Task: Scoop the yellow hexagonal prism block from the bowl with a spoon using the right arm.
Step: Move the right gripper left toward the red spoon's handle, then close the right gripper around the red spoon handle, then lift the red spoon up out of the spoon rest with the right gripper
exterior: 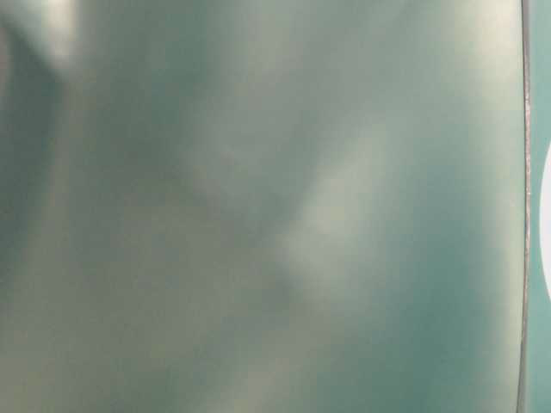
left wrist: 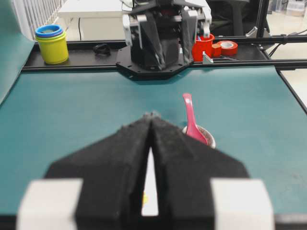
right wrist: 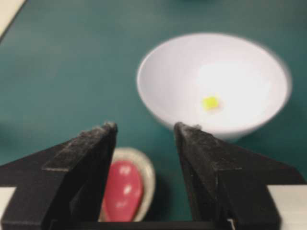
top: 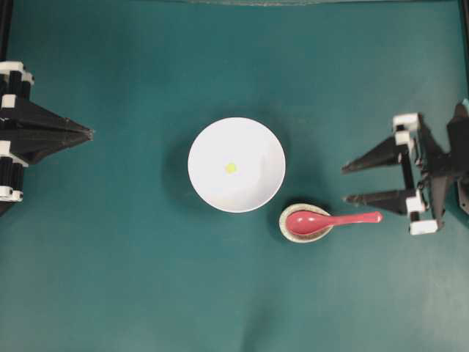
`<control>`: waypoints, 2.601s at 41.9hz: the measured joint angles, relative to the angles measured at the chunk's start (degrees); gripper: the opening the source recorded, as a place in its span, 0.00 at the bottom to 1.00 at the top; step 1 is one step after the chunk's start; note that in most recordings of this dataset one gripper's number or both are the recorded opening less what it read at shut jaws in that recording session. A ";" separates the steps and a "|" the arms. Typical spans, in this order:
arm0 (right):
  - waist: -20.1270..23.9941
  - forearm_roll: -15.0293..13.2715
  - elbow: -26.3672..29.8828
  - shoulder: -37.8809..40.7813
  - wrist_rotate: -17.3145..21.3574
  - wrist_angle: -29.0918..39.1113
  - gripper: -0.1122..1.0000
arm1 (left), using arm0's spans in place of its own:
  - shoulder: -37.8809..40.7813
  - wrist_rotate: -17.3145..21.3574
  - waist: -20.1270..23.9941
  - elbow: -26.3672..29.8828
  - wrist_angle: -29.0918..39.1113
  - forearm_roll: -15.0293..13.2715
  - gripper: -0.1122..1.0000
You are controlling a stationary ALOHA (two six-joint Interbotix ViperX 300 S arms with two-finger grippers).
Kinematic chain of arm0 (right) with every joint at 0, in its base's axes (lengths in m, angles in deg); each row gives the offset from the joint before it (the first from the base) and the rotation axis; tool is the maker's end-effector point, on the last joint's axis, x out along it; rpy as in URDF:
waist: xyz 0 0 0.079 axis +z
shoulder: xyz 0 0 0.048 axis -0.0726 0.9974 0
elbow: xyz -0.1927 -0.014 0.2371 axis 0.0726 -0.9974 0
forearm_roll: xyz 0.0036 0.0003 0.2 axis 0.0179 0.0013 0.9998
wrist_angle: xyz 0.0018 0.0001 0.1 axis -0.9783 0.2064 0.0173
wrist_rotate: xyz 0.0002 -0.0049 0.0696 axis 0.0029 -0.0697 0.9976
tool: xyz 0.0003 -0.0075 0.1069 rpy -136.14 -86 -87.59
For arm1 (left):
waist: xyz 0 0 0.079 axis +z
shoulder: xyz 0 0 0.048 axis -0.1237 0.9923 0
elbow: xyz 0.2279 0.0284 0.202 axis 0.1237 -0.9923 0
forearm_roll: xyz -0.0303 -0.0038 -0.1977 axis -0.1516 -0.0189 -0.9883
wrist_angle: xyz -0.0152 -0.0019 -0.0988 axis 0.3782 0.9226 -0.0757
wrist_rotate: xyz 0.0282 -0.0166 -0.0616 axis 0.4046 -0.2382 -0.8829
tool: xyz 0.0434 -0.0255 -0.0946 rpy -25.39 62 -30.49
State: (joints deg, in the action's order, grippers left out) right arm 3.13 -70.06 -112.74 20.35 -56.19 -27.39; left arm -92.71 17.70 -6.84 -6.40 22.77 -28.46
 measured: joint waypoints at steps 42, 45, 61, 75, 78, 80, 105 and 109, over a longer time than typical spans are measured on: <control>14.59 12.39 -4.75 38.06 0.00 -35.24 0.62 | 1.14 0.09 0.09 0.00 0.88 0.09 0.10; 14.59 12.48 -4.57 39.11 -0.09 -35.24 0.62 | 1.14 0.09 0.09 0.00 0.88 0.09 0.10; 14.59 14.68 -3.87 39.64 -0.09 -35.24 0.62 | 1.23 0.09 0.09 0.00 0.70 0.09 0.10; 14.77 15.73 -3.69 39.64 2.64 -34.45 0.60 | 1.23 0.09 0.09 0.00 0.70 0.09 0.10; 14.85 15.73 -3.52 39.64 2.64 -34.37 0.60 | 1.23 0.09 0.09 0.00 0.70 0.09 0.10; 15.03 15.73 -3.52 39.64 2.64 -34.37 0.59 | 1.23 0.09 0.09 0.00 0.70 0.09 0.10; 16.70 15.73 -3.25 39.64 2.11 -34.37 0.59 | 1.23 0.09 0.09 0.09 0.88 0.09 0.10; 16.79 15.73 -3.25 39.64 2.02 -34.45 0.59 | 1.23 0.09 0.09 0.00 0.88 0.18 0.10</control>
State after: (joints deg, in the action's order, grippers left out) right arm 19.92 -54.33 -115.99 59.99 -54.17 -61.85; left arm -91.48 17.78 -6.76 -6.40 23.65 -28.28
